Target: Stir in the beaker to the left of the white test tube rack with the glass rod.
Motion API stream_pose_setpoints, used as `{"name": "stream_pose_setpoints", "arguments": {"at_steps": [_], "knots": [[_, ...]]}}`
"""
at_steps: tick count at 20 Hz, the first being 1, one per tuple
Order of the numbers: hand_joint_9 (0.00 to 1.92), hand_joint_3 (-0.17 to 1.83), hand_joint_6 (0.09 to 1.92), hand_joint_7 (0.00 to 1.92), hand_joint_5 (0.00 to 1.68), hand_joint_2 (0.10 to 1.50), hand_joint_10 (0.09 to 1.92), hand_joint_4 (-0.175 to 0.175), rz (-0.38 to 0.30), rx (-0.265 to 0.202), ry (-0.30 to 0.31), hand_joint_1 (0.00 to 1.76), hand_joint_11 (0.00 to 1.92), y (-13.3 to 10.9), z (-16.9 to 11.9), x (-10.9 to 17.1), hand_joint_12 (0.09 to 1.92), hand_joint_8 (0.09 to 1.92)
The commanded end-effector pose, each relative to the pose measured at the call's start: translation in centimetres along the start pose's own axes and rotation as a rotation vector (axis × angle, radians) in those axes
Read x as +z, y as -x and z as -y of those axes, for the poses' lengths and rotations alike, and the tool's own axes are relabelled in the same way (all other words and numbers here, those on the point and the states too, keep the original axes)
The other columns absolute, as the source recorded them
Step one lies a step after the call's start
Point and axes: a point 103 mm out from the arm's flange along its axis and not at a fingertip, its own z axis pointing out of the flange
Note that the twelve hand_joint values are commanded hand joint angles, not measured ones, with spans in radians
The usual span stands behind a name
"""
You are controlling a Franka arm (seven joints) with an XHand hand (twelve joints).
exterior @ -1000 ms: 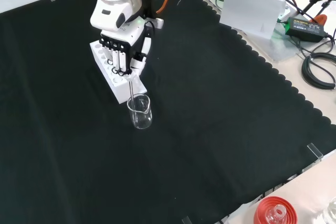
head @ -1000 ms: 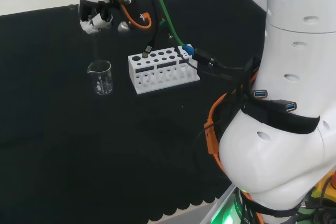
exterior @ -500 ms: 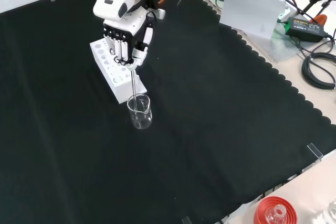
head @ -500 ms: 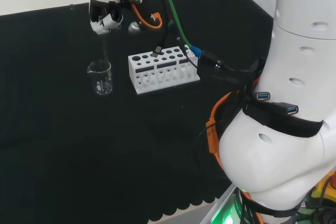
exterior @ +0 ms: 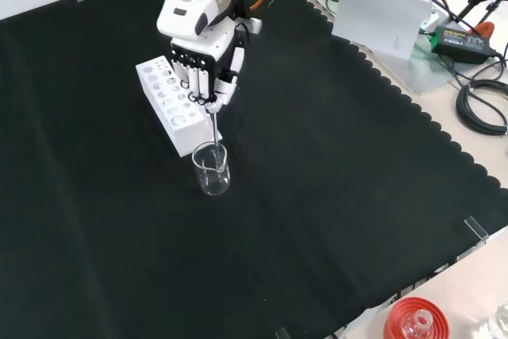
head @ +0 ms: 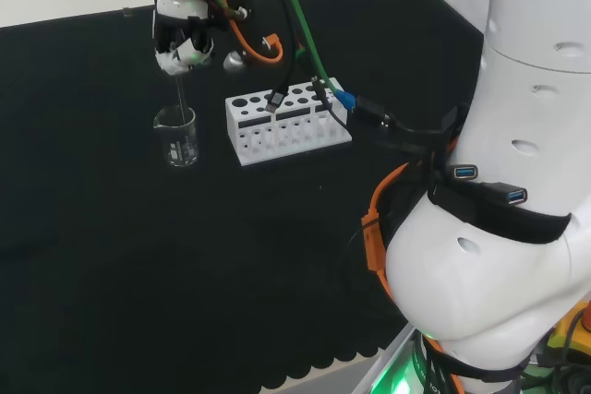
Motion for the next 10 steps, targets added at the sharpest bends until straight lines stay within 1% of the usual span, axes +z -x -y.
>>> {"name": "stream_pose_setpoints", "arguments": {"at_steps": [1, 5, 10], "knots": [[1.64, -0.17, 0.39, 1.28, 1.22, 1.09, 0.52, -0.175, 0.010, -0.017, 0.014, 1.32, 1.52, -1.4, -1.7, -1.1, 0.71, 0.78], [1.64, -0.17, 0.39, 1.28, 1.22, 1.09, 0.52, -0.175, 0.012, -0.021, 0.024, 1.32, 1.52, -1.9, -1.5, -1.2, 0.71, 0.78], [1.64, -0.17, 0.39, 1.28, 1.22, 1.09, 0.52, -0.175, 0.010, -0.043, 0.025, 1.32, 1.52, -2.9, -2.5, -1.2, 0.71, 0.78]]}}
